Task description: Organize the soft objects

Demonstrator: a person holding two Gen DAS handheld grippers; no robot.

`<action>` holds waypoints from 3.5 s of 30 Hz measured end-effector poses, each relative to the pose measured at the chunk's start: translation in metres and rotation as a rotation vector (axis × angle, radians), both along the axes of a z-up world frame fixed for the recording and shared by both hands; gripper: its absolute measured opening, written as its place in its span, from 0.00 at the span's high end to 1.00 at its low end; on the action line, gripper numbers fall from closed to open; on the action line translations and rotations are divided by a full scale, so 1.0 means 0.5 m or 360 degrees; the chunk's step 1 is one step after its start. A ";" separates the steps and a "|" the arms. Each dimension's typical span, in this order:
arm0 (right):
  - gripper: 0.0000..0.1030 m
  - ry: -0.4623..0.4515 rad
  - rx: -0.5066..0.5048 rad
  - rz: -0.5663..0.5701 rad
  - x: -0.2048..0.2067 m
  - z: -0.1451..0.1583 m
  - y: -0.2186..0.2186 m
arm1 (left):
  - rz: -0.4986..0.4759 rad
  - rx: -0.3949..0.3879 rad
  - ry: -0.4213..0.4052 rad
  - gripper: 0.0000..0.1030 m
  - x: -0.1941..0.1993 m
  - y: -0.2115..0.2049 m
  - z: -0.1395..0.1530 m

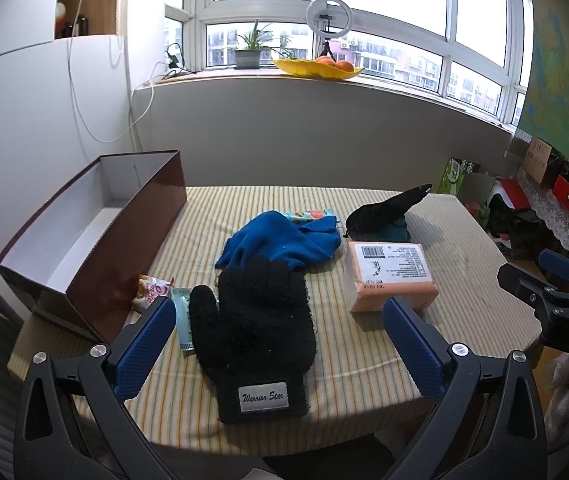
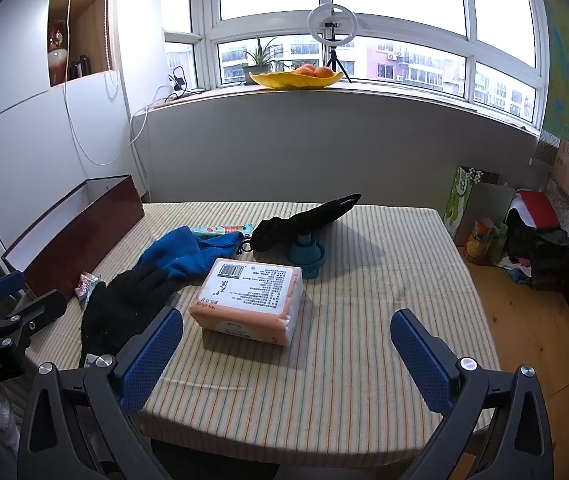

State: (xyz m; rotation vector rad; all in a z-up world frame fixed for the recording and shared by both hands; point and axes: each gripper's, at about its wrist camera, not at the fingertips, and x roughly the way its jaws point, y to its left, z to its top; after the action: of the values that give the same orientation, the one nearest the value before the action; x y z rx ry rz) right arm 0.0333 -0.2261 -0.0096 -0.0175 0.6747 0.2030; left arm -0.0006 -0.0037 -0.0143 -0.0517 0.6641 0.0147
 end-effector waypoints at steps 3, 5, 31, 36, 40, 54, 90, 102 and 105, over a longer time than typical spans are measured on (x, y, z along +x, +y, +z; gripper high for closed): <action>0.00 0.0002 -0.0002 0.0000 0.002 0.000 0.002 | 0.0001 0.0003 -0.0005 0.00 0.001 0.000 0.001; 0.00 0.0004 -0.0004 0.0000 0.003 0.000 0.002 | 0.0001 0.0004 -0.0011 0.00 0.001 -0.002 0.001; 0.00 -0.0021 -0.0002 -0.0003 0.000 0.015 -0.007 | 0.0001 0.0014 -0.0074 0.01 0.000 -0.007 0.024; 0.00 -0.0049 -0.0010 0.0000 -0.004 0.022 -0.003 | 0.0008 0.0017 -0.0097 0.00 0.001 -0.005 0.033; 0.00 -0.0049 -0.0010 0.0003 -0.005 0.023 -0.002 | 0.0005 0.0018 -0.0095 0.00 0.002 -0.005 0.035; 0.00 -0.0034 -0.0006 0.0000 -0.004 0.020 -0.003 | 0.0000 0.0021 -0.0093 0.00 -0.002 -0.012 0.037; 0.00 0.0261 0.0089 0.0389 0.033 -0.083 0.080 | 0.0099 -0.0122 0.0297 0.04 -0.022 0.144 -0.101; 0.00 0.0382 0.0093 0.0492 0.052 -0.110 0.139 | -0.0017 -0.0040 0.0332 0.10 -0.003 0.107 -0.100; 0.00 0.0422 0.0109 0.0507 0.062 -0.112 0.142 | -0.0057 -0.0076 0.0358 0.14 0.003 0.106 -0.103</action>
State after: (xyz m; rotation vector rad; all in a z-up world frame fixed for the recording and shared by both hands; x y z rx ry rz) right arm 0.0641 -0.1552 -0.0658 -0.0331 0.9278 0.5419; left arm 0.0007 0.0494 -0.0660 -0.0846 0.8901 -0.0304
